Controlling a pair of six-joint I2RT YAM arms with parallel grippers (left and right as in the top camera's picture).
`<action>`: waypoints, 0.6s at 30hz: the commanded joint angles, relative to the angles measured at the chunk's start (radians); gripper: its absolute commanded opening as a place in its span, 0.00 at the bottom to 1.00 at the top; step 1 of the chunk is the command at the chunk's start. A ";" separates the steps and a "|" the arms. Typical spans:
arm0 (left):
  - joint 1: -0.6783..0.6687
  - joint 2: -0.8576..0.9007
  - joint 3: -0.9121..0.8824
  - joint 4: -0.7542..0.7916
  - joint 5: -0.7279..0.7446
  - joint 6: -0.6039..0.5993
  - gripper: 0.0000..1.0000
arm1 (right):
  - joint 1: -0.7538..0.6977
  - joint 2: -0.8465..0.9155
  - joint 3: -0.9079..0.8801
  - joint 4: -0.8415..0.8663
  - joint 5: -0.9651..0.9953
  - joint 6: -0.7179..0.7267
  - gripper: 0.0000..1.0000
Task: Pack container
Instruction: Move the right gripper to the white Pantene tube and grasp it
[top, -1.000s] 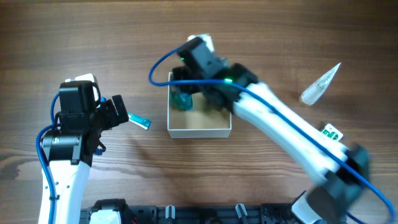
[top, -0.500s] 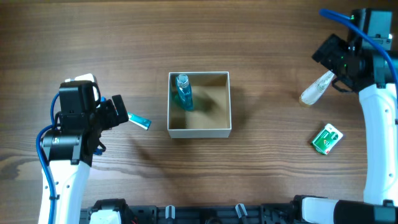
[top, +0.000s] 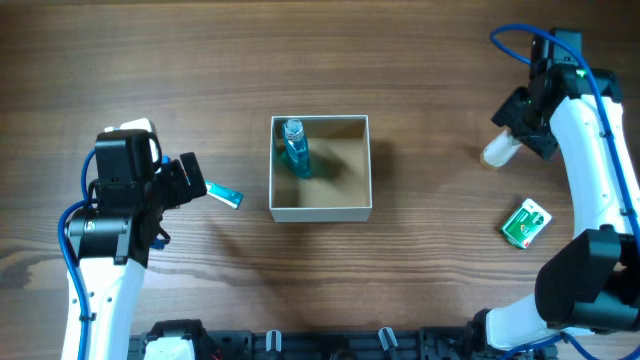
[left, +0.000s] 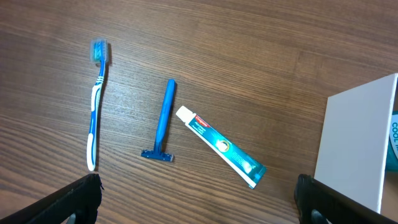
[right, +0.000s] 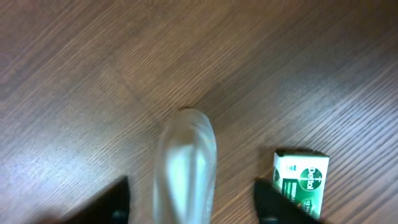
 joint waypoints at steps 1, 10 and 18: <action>-0.008 -0.001 0.020 0.000 -0.016 0.019 1.00 | -0.002 0.015 -0.007 0.009 -0.008 0.001 0.26; -0.008 -0.001 0.020 0.000 -0.017 0.019 1.00 | 0.000 -0.005 0.000 0.010 -0.088 -0.084 0.04; -0.008 -0.001 0.020 0.000 -0.016 0.019 1.00 | 0.303 -0.340 0.032 0.026 -0.167 -0.269 0.04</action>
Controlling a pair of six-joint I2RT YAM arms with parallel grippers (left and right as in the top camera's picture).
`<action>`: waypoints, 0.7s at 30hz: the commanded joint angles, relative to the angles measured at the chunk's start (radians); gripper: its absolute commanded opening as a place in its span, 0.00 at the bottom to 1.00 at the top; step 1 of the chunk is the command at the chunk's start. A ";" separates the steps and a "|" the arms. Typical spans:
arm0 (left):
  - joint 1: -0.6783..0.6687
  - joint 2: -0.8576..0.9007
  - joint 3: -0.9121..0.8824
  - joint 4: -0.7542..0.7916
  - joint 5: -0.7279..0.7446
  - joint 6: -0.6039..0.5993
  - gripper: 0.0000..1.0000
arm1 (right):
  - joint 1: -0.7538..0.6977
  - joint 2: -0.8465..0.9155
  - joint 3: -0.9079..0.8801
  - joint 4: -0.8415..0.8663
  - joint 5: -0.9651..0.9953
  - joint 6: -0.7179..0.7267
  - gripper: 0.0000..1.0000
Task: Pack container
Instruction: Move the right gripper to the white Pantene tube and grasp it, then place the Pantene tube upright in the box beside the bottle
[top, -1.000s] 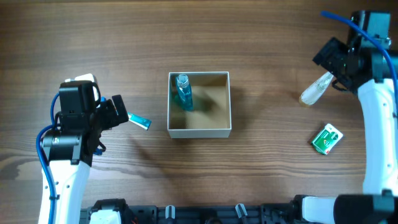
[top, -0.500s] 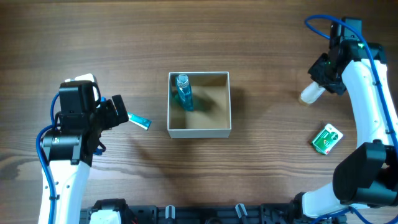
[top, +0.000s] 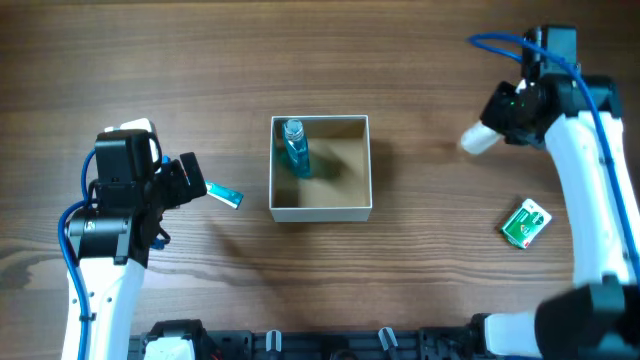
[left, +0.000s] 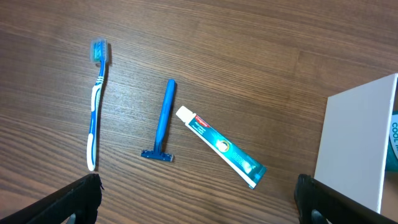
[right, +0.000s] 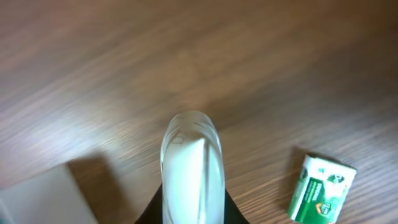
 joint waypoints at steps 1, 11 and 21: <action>-0.008 -0.001 0.020 0.001 -0.016 0.019 1.00 | 0.235 -0.201 0.032 0.032 -0.068 -0.135 0.04; -0.008 -0.001 0.020 0.000 -0.016 0.016 1.00 | 0.572 -0.167 0.135 0.011 0.013 -0.104 0.04; -0.008 -0.001 0.020 0.000 -0.016 0.016 1.00 | 0.572 0.142 0.441 -0.160 -0.014 -0.099 0.04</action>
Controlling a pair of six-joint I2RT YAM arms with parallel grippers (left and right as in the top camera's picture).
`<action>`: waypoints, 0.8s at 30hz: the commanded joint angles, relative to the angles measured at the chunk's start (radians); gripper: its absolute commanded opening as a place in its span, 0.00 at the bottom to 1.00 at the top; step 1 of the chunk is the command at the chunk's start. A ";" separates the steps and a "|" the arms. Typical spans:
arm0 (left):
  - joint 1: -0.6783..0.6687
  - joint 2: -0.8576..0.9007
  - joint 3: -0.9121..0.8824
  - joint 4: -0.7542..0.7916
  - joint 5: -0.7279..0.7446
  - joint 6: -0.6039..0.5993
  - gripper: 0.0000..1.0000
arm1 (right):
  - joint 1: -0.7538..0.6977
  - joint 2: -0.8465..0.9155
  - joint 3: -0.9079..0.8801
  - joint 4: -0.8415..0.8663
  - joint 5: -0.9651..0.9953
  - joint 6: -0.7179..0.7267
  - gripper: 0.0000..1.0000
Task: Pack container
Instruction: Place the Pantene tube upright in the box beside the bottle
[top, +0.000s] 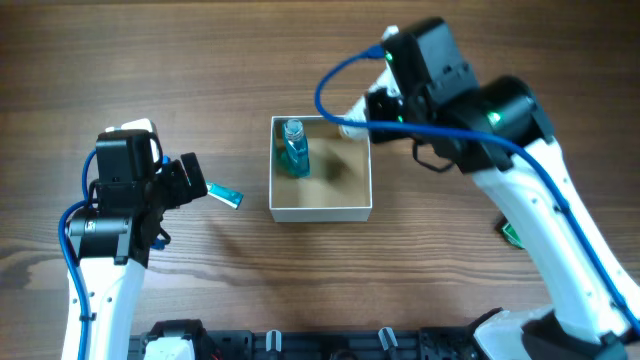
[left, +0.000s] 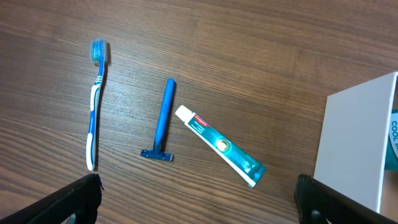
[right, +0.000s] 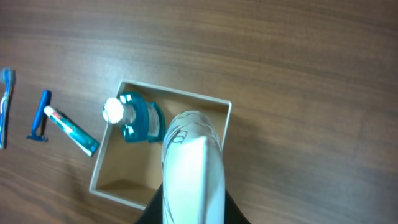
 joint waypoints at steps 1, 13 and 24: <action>-0.005 -0.001 0.020 0.002 -0.016 0.016 1.00 | 0.001 0.112 0.030 0.012 0.010 0.012 0.04; -0.005 -0.001 0.020 0.002 -0.016 0.016 1.00 | 0.000 0.296 0.030 0.044 0.018 0.082 0.05; -0.005 -0.001 0.020 0.002 -0.016 0.016 1.00 | -0.003 0.390 0.030 0.092 0.017 0.107 0.10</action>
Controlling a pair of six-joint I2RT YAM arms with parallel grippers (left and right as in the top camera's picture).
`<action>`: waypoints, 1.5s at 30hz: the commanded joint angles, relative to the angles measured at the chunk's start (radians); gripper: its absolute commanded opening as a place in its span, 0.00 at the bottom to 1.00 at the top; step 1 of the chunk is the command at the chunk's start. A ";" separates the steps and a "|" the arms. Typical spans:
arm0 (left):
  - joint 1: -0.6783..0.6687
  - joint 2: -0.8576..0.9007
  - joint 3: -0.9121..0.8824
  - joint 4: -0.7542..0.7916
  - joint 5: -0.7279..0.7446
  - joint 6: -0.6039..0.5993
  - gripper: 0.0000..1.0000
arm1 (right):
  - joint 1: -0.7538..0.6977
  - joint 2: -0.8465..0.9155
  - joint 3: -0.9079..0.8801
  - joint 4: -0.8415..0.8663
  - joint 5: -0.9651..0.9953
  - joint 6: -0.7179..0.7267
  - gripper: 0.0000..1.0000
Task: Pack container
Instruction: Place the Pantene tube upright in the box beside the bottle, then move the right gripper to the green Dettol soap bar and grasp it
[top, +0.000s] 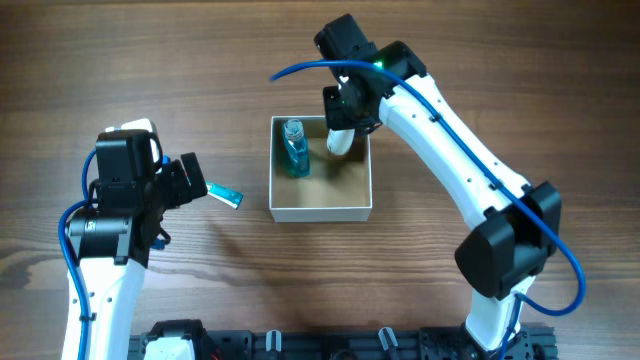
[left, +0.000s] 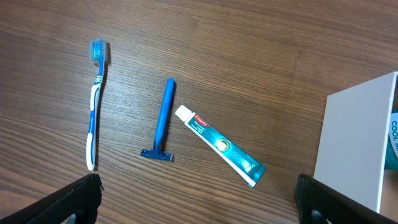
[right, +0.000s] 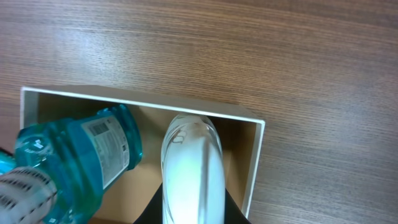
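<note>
A white open box (top: 320, 208) stands mid-table with a teal mouthwash bottle (top: 294, 150) upright in its far left corner. My right gripper (top: 342, 128) is shut on a clear white bottle (right: 191, 168) and holds it inside the box's far right corner, beside the mouthwash bottle (right: 74, 155). My left gripper (left: 198, 202) stands open above bare wood left of the box (left: 354, 143), with a toothbrush (left: 95, 102), a blue razor (left: 163, 121) and a toothpaste tube (left: 221, 146) lying ahead of it.
The toothpaste tube's end (top: 226, 196) shows between the left gripper and the box in the overhead view. The right arm (top: 450, 170) spans the table's right half, from the near edge to the box.
My right gripper has moved left and lower with the clear bottle, from above the box's far right rim to inside its far right corner. The left arm has not moved.
My right gripper was open around the clear bottle at the far right of the table, near a green soap packet. It was then shut on the bottle and lifted, then over the box's rim, and now holds it down inside the box. The left gripper stayed open throughout.
</note>
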 joint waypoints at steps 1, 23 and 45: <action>-0.005 -0.001 0.019 0.002 -0.016 0.016 1.00 | -0.005 0.012 0.022 0.009 0.017 0.019 0.11; -0.005 -0.001 0.019 0.002 -0.016 0.016 1.00 | -0.077 -0.293 0.021 0.034 0.108 0.040 0.60; -0.005 -0.001 0.019 0.002 -0.016 0.016 1.00 | -0.620 -0.820 -0.522 -0.134 0.032 0.465 0.79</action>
